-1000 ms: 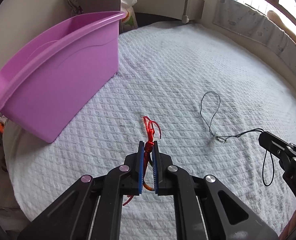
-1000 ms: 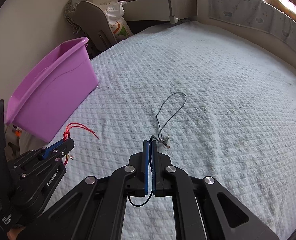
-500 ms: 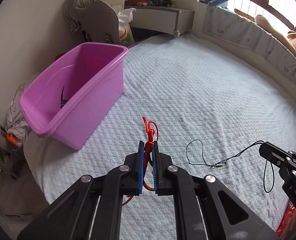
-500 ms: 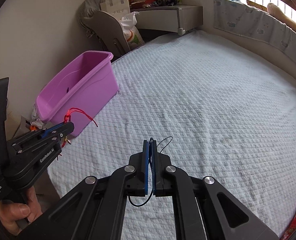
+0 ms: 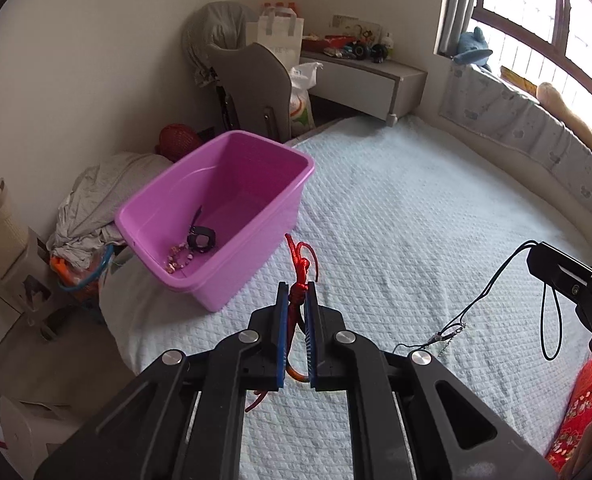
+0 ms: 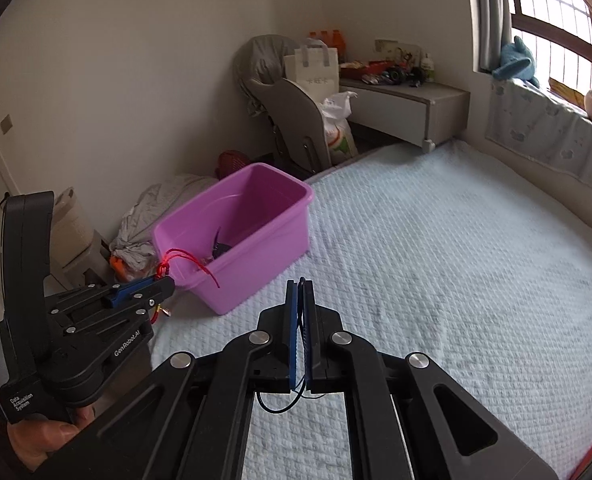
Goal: Organize jewelry
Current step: 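Lift and carry the red bracelet and black cord necklace over the tub with both tools, then open both tools to drop the bracelet and necklace into the tub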
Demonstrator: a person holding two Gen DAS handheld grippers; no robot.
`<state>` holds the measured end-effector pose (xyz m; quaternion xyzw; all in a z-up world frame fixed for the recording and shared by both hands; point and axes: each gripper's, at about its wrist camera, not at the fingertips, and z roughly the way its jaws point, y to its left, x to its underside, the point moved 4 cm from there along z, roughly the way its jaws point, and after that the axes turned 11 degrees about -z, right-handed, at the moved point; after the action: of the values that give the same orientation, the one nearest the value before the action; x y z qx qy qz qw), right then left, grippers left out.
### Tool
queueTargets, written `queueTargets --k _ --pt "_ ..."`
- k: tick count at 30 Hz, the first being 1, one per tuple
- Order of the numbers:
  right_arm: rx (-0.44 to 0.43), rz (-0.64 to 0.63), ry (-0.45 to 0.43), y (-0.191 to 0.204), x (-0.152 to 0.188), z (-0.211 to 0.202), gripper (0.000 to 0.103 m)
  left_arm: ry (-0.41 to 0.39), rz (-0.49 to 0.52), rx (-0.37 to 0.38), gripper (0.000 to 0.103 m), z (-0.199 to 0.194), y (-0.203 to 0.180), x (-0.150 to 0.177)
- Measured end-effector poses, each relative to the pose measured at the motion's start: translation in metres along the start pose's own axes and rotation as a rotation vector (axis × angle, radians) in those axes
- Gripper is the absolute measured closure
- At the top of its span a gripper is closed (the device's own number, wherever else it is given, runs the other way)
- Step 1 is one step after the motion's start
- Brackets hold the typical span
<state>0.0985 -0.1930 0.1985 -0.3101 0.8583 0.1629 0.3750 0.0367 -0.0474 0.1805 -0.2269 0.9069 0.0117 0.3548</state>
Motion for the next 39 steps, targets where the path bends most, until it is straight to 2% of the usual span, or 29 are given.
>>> queueTargets --k 6,12,18,24,31,39 --pt "-0.050 -0.050 -0.066 0.032 -0.049 0.000 0.100 -0.047 -0.015 -0.034 0.095 -0.017 0.021 -0.029" --pt "-0.067 -0.064 -0.110 0.058 -0.099 0.018 0.100 -0.078 -0.012 -0.046 0.095 -0.014 0.050 -0.068" --pt "-0.040 -0.023 -0.135 0.075 -0.147 0.050 0.100 -0.066 0.014 -0.008 0.095 0.009 0.083 -0.115" --pt "0.012 -0.002 -0.130 0.089 -0.190 0.094 0.100 -0.048 0.057 0.030 0.095 0.045 0.115 -0.149" --pt "0.032 0.049 -0.080 0.094 -0.221 0.153 0.100 0.018 0.081 0.051 0.095 0.099 0.142 -0.175" --pt "0.036 0.066 0.047 0.097 -0.225 0.228 0.100 0.103 0.066 0.059 0.095 0.159 0.161 -0.183"
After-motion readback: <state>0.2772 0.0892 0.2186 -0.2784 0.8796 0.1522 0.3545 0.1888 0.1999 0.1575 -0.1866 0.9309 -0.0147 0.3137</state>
